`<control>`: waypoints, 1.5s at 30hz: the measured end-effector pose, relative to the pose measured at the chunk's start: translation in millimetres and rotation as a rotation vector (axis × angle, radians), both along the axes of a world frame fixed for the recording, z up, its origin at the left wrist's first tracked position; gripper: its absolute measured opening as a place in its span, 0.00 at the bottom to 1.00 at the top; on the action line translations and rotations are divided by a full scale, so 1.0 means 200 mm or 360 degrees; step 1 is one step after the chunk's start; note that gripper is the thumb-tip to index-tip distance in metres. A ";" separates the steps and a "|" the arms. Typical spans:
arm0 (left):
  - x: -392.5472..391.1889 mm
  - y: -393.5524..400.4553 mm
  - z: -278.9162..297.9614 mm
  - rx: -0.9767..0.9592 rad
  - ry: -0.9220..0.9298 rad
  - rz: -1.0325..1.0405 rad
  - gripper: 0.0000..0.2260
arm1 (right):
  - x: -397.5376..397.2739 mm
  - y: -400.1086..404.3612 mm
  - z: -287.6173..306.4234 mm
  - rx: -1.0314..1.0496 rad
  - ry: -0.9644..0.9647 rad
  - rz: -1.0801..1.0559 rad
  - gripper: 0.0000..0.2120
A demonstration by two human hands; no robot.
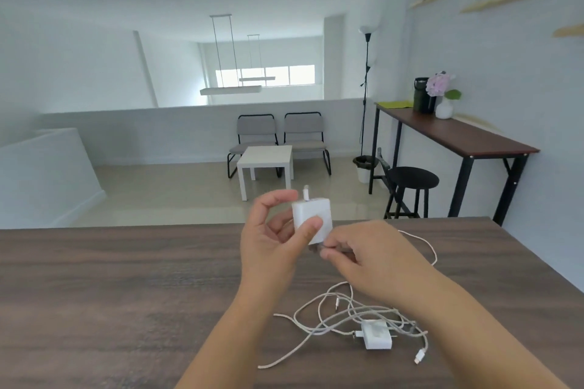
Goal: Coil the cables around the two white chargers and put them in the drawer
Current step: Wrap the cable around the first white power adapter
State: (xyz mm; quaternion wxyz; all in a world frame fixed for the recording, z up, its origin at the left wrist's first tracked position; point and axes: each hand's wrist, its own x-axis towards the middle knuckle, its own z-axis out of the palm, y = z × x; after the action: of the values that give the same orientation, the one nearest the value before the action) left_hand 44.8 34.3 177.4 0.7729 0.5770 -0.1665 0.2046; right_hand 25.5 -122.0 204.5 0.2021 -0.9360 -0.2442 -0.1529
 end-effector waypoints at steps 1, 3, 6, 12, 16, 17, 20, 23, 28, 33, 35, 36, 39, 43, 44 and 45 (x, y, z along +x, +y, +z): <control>-0.01 0.00 -0.02 0.0005 0.0019 -0.0035 0.19 | -0.01 0.00 -0.01 -0.0015 0.0021 0.0008 0.10; -0.02 0.01 -0.06 -0.0085 0.0105 -0.0085 0.21 | -0.02 -0.01 -0.02 0.0008 0.0082 0.0027 0.10; -0.02 0.03 -0.13 -0.0203 0.0297 -0.0223 0.22 | -0.04 -0.01 -0.04 0.0027 0.0125 0.0072 0.09; -0.04 0.08 -0.19 -0.0164 0.0534 -0.0391 0.26 | -0.03 -0.02 -0.06 0.0094 0.0152 0.0103 0.11; -0.08 0.11 -0.20 0.0263 0.0442 -0.0228 0.30 | -0.06 -0.05 0.00 -0.0020 0.0395 0.0103 0.09; -0.09 0.12 -0.22 0.0482 0.0351 -0.0112 0.30 | -0.07 -0.07 0.02 -0.0075 0.0458 0.0105 0.08; -0.14 0.13 -0.25 0.0882 0.0104 0.0099 0.27 | -0.09 -0.11 0.11 -0.0110 0.0525 0.0119 0.05; -0.17 0.15 -0.27 0.0753 0.0115 0.0044 0.24 | -0.08 -0.13 0.20 0.0022 0.0405 0.0136 0.03; -0.20 0.16 -0.20 0.0512 0.0155 -0.0183 0.20 | -0.01 -0.10 0.22 0.0436 0.0256 0.0316 0.03; -0.21 0.19 -0.18 0.0290 0.0124 -0.0400 0.18 | 0.08 -0.03 0.11 0.0865 0.0312 0.0379 0.07; -0.21 0.19 -0.18 0.0086 0.0179 -0.0476 0.19 | 0.08 0.01 0.04 0.0981 0.0303 0.0359 0.08; -0.21 0.19 -0.18 -0.0029 0.0231 -0.0522 0.19 | 0.08 0.03 0.01 0.1028 0.0295 0.0353 0.08; -0.21 0.20 -0.18 -0.0238 0.0327 -0.0593 0.20 | 0.07 0.10 -0.08 0.1199 0.0300 0.0358 0.08; -0.21 0.19 -0.17 -0.0495 0.0382 -0.0684 0.27 | 0.04 0.16 -0.17 0.1325 0.0333 0.0261 0.07; -0.21 0.19 -0.17 -0.0571 0.0391 -0.0667 0.26 | 0.03 0.17 -0.19 0.1276 0.0329 0.0219 0.06; -0.21 0.19 -0.16 -0.0628 0.0398 -0.0629 0.22 | 0.02 0.18 -0.21 0.1208 0.0320 0.0178 0.06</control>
State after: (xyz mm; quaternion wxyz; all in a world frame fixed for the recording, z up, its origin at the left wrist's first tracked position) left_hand 3.1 71.8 144.6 0.9095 0.3928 -0.1362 0.0062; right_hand 28.6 -86.9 162.0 0.5645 -0.7904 -0.1999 -0.1287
